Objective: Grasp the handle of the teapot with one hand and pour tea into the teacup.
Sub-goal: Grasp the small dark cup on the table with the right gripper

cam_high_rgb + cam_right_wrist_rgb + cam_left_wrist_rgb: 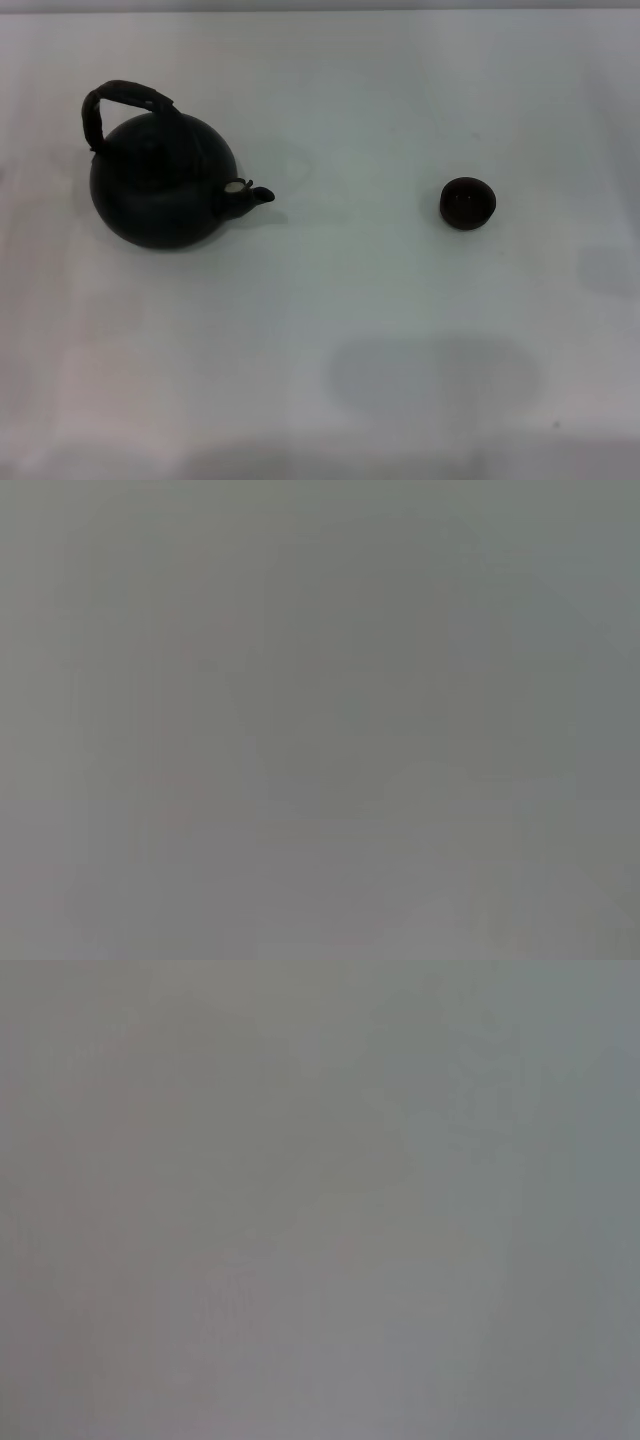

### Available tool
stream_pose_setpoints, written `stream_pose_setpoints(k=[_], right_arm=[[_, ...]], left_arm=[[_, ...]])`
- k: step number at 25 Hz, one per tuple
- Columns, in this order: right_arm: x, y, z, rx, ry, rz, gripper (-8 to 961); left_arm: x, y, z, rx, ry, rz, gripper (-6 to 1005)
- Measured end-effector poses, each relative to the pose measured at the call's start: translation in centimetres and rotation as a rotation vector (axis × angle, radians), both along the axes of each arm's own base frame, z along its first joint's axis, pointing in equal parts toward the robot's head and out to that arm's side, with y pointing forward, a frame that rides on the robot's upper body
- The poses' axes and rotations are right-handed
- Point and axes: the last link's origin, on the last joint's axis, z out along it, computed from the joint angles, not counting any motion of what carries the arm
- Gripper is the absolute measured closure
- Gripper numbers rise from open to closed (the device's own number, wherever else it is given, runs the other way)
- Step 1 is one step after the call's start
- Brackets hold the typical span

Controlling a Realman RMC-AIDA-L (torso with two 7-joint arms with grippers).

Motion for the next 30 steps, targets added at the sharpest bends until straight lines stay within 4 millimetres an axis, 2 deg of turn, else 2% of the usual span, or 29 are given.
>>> stream_pose_setpoints(k=[3,7,16,23,30], right_arm=[[-1.0,0.1,0.5,-0.078,0.001,0.106,96],[-2.5,0.4,1.2,-0.291,0.012,0.238,96],[-6.7,1.4,2.7,-0.713,0.059,0.401,96],[-9.6,2.4,0.5,-0.983,0.021,0.410,96],[-11.5,3.6,-1.6,-1.094,-0.070,0.429,96]], left_arm=[[-0.3,-0.6,-0.1,-0.002,-0.003,0.008,108],[-0.5,-1.0,-0.1,-0.007,0.002,0.013,108],[-0.6,-0.2,0.3,-0.012,0.010,0.022,108],[-0.4,0.0,0.4,-0.008,0.013,0.015,108],[-0.5,-0.1,0.5,-0.006,0.017,0.017,108]])
